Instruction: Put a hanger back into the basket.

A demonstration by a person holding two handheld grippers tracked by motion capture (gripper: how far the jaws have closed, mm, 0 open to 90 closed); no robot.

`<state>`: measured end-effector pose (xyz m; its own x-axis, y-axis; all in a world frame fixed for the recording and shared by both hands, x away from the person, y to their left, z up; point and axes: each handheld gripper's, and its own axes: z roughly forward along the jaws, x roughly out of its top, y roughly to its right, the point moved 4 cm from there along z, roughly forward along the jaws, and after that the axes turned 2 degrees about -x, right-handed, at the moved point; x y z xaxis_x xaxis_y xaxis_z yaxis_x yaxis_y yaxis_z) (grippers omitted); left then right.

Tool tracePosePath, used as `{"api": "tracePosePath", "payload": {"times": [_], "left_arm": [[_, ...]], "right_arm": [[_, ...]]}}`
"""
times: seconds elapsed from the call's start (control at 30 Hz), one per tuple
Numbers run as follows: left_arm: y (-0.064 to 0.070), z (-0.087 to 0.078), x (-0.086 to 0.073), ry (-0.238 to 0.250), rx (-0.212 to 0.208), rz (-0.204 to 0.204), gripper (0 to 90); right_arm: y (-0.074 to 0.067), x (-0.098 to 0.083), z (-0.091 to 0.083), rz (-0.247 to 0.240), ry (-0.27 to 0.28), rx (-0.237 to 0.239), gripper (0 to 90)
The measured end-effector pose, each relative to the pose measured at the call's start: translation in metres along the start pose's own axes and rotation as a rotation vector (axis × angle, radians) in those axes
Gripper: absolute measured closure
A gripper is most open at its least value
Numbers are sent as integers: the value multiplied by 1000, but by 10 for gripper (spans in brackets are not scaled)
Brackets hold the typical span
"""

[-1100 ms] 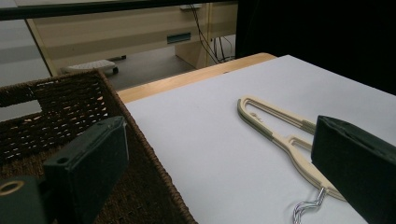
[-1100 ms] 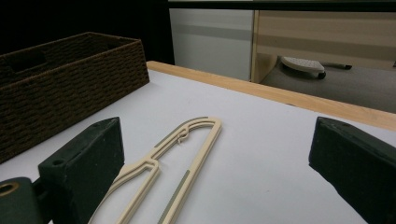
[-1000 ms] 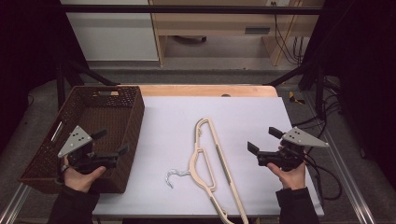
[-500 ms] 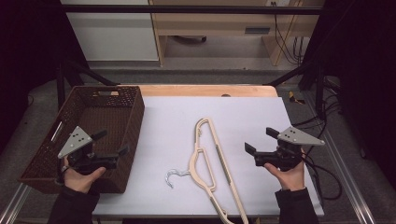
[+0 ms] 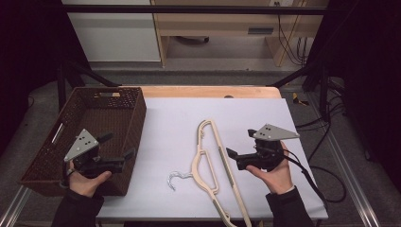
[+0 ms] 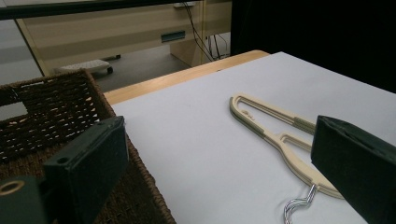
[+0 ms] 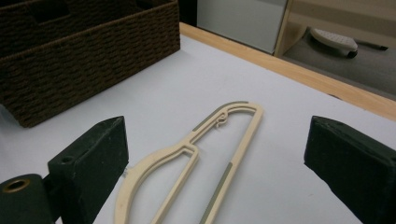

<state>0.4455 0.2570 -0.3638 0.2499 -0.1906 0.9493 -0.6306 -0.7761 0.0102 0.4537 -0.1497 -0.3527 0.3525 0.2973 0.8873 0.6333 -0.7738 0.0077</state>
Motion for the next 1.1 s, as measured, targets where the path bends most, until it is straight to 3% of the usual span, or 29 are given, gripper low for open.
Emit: {"api": "tracePosePath", "payload": {"times": [0.17,0.2,0.4,0.7,0.9,1.1], "left_arm": [[1,-1,0,2,0,0,37],[1,0,1,3,-3,1,37],[3,1,0,-1,-1,6,37],[4,1,0,-3,-2,12,37],[5,2,-1,-6,-3,13,37],[7,2,0,-9,-6,19,37]], "right_arm": [[-11,0,9,-32,-62,6,68],[-17,-1,15,-54,-103,15,69],[-28,-5,24,-70,-179,26,83],[-48,-14,47,-114,-366,33,126],[-62,-24,60,-117,-443,73,177],[-70,-37,76,-153,-521,115,228]]}}
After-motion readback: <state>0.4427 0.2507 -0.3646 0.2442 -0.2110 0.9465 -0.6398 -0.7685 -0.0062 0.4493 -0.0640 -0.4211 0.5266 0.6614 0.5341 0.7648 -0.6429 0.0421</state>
